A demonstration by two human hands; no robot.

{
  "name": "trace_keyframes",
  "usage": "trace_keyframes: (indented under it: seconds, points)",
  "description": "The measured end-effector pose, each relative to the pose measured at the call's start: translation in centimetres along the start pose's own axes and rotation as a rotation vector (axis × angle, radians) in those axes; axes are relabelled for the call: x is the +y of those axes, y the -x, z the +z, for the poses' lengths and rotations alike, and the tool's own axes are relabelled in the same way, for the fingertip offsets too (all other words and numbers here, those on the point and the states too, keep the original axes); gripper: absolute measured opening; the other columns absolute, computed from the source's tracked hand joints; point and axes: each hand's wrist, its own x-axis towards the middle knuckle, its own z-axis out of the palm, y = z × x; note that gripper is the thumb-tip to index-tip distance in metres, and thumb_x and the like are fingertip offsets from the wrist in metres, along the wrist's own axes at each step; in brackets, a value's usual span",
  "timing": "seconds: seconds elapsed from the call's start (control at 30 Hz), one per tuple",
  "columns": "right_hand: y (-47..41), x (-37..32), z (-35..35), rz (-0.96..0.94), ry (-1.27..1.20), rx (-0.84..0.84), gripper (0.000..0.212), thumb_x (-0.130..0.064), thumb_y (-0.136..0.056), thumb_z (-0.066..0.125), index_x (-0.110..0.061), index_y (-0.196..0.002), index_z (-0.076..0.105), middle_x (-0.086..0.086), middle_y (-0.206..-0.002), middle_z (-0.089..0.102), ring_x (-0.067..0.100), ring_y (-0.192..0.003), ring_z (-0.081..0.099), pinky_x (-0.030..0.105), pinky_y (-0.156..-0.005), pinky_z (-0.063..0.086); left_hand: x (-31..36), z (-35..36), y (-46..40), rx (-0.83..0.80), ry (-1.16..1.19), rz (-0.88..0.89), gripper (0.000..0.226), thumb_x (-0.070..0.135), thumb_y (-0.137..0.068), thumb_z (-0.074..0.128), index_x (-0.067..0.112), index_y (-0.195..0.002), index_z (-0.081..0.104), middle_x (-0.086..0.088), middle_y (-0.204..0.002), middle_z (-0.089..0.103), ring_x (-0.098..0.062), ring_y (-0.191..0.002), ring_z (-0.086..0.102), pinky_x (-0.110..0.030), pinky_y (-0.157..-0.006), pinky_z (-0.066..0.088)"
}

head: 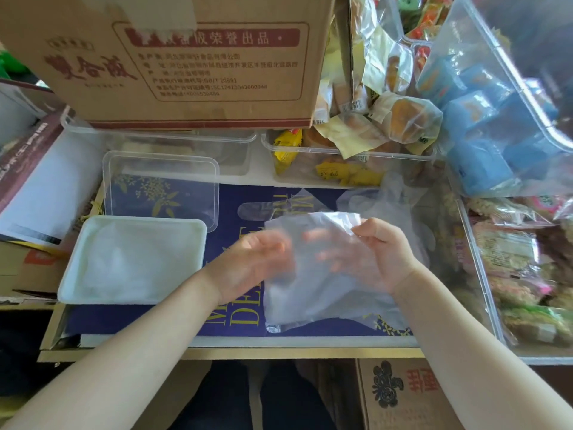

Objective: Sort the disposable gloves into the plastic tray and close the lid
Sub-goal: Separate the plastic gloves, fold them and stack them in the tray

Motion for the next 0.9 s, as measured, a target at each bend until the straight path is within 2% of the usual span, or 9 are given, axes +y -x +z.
trace_keyframes:
  seconds: [0.07, 0.1, 0.17, 0.23, 0.33, 0.43, 0.67, 0.8, 0.9]
  points:
    - [-0.1, 0.5, 0.0, -0.016, 0.098, 0.091, 0.011, -0.024, -0.08, 0.051, -0.014, -0.084, 0.051, 0.009, -0.091, 0.073, 0.021, -0.062, 0.068, 0.021, -0.049, 0.05, 0.1, -0.9, 0.5, 0.11, 0.04, 0.063, 0.045, 0.045, -0.042, 0.091, 0.019, -0.07, 0.067, 0.0, -0.064, 0.059, -0.013, -0.058, 0.057, -0.021, -0.058, 0.05]
    - [-0.3, 0.8, -0.1, -0.041, 0.151, 0.144, 0.009, -0.02, -0.09, 0.046, -0.017, -0.082, 0.046, 0.008, -0.089, 0.074, 0.02, -0.06, 0.068, 0.022, -0.047, 0.05, 0.2, -1.2, 1.0, 0.165, 0.015, 0.087, 0.04, 0.046, -0.043, 0.09, 0.022, -0.065, 0.066, 0.003, -0.058, 0.057, -0.01, -0.053, 0.055, -0.019, -0.056, 0.048]
    - [-0.7, 1.7, 0.1, -0.058, 0.303, 0.192, 0.018, -0.018, -0.098, 0.041, -0.018, -0.08, 0.043, 0.004, -0.085, 0.074, 0.018, -0.057, 0.067, 0.023, -0.046, 0.048, 0.3, -1.7, 1.8, 0.248, -0.119, 0.098, 0.025, 0.041, -0.062, 0.083, 0.024, -0.065, 0.065, 0.004, -0.055, 0.057, -0.009, -0.054, 0.055, -0.02, -0.061, 0.047]
    - [-1.2, 2.9, 0.6, -0.055, 0.436, 0.261, 0.024, -0.017, -0.1, 0.041, -0.016, -0.075, 0.044, -0.001, -0.073, 0.07, 0.013, -0.049, 0.062, 0.025, -0.047, 0.046, 0.4, -2.0, 2.2, 0.358, -0.281, 0.105, 0.014, 0.02, -0.086, 0.065, 0.017, -0.073, 0.061, 0.005, -0.058, 0.061, -0.01, -0.06, 0.06, -0.022, -0.068, 0.047]
    - [-2.9, 4.4, 0.9, -0.056, 0.642, 0.4, 0.026, -0.013, -0.098, 0.045, -0.013, -0.072, 0.05, 0.001, -0.067, 0.06, 0.01, -0.044, 0.053, 0.025, -0.047, 0.042, 0.6, -2.8, 2.5, 0.531, -0.505, 0.143, 0.016, 0.008, -0.092, 0.055, 0.013, -0.076, 0.055, 0.005, -0.06, 0.065, -0.014, -0.058, 0.062, -0.024, -0.066, 0.049]
    - [-5.3, 5.5, -0.5, -0.069, 1.063, 0.542, 0.012, -0.021, -0.094, 0.05, -0.014, -0.099, 0.06, 0.005, -0.094, 0.063, 0.022, -0.078, 0.061, 0.025, -0.062, 0.043, 1.2, -4.0, 2.8, 0.685, -0.786, 0.183, 0.018, 0.014, -0.092, 0.055, 0.018, -0.075, 0.055, 0.006, -0.059, 0.063, -0.01, -0.044, 0.055, -0.024, -0.058, 0.044]
    - [-12.0, 4.3, -3.6, -0.143, 1.559, 0.663, 0.043, -0.025, -0.096, 0.048, -0.004, -0.133, 0.043, 0.017, -0.14, 0.041, 0.035, -0.125, 0.04, 0.039, -0.099, 0.035, 2.2, -7.7, 3.0, 0.918, -1.046, 0.245, 0.011, 0.021, -0.091, 0.056, 0.023, -0.082, 0.061, 0.013, -0.065, 0.058, -0.002, -0.051, 0.052, -0.015, -0.054, 0.039]
    - [-14.5, 3.0, -3.5, -0.02, 1.685, 0.694, 0.057, -0.038, -0.093, 0.053, -0.004, -0.135, 0.037, 0.018, -0.14, 0.038, 0.038, -0.125, 0.039, 0.043, -0.097, 0.038, 2.3, -8.7, 2.9, 0.928, -1.059, 0.24, 0.012, 0.021, -0.091, 0.057, 0.019, -0.088, 0.068, 0.005, -0.071, 0.065, -0.002, -0.058, 0.053, -0.007, -0.058, 0.036]
    - [-15.4, 2.5, -3.3, 0.059, 1.53, 0.742, 0.057, -0.037, -0.084, 0.067, -0.005, -0.125, 0.045, 0.016, -0.128, 0.052, 0.036, -0.116, 0.05, 0.043, -0.092, 0.045, 2.7, -8.7, 2.9, 0.923, -1.021, 0.245, 0.016, 0.02, -0.091, 0.057, 0.016, -0.093, 0.072, 0.009, -0.079, 0.066, -0.002, -0.071, 0.057, -0.002, -0.064, 0.036]
